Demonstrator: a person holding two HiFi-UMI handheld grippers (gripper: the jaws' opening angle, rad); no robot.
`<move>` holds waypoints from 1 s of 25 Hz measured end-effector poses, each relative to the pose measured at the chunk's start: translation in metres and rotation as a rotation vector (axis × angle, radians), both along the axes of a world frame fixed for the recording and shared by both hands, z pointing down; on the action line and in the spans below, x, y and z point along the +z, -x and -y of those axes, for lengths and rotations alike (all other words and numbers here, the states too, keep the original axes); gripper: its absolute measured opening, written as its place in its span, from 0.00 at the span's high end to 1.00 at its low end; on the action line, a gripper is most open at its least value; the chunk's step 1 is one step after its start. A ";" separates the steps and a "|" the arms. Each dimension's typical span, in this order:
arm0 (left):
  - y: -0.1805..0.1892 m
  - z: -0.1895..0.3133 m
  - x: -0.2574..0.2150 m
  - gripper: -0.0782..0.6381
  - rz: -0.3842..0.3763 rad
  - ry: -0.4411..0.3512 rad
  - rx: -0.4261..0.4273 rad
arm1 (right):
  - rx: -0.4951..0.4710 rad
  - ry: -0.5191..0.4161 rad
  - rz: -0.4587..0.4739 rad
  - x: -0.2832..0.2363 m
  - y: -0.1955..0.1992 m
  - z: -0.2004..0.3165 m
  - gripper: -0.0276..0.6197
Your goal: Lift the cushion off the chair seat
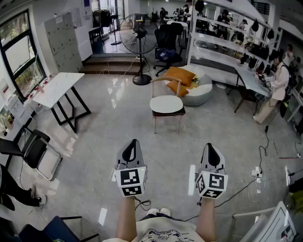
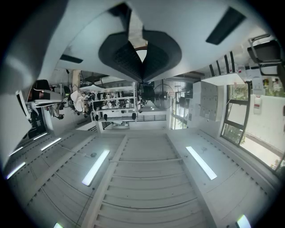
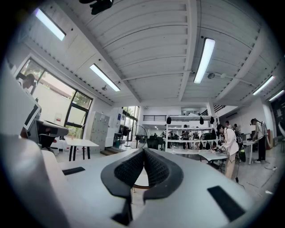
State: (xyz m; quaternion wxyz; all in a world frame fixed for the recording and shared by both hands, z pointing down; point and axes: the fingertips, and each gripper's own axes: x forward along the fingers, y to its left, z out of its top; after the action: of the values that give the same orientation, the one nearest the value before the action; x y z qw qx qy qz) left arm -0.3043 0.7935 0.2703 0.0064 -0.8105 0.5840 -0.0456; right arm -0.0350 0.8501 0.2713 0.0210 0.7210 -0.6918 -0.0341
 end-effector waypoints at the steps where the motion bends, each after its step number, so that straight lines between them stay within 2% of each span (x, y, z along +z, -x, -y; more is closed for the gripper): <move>1: 0.000 0.001 0.000 0.87 0.000 0.002 0.000 | 0.000 0.000 -0.001 -0.001 0.000 0.001 0.94; 17: -0.009 0.015 0.005 0.87 0.003 0.013 -0.009 | 0.005 0.002 0.008 0.004 -0.016 0.014 0.94; 22: -0.012 0.024 0.009 0.87 0.003 0.015 -0.040 | 0.009 -0.011 0.015 0.005 -0.026 0.022 0.93; 23: -0.013 0.025 0.010 0.87 -0.001 0.016 -0.049 | 0.009 -0.010 0.018 0.006 -0.029 0.024 0.92; 25: -0.015 0.026 0.014 0.79 -0.012 0.020 -0.066 | 0.004 -0.001 0.024 0.009 -0.034 0.026 0.84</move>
State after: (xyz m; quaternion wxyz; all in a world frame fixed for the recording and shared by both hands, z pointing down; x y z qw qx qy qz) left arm -0.2895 0.7678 0.2844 -0.0067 -0.7909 0.6101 -0.0469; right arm -0.0006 0.8242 0.2807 0.0127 0.7227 -0.6906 -0.0258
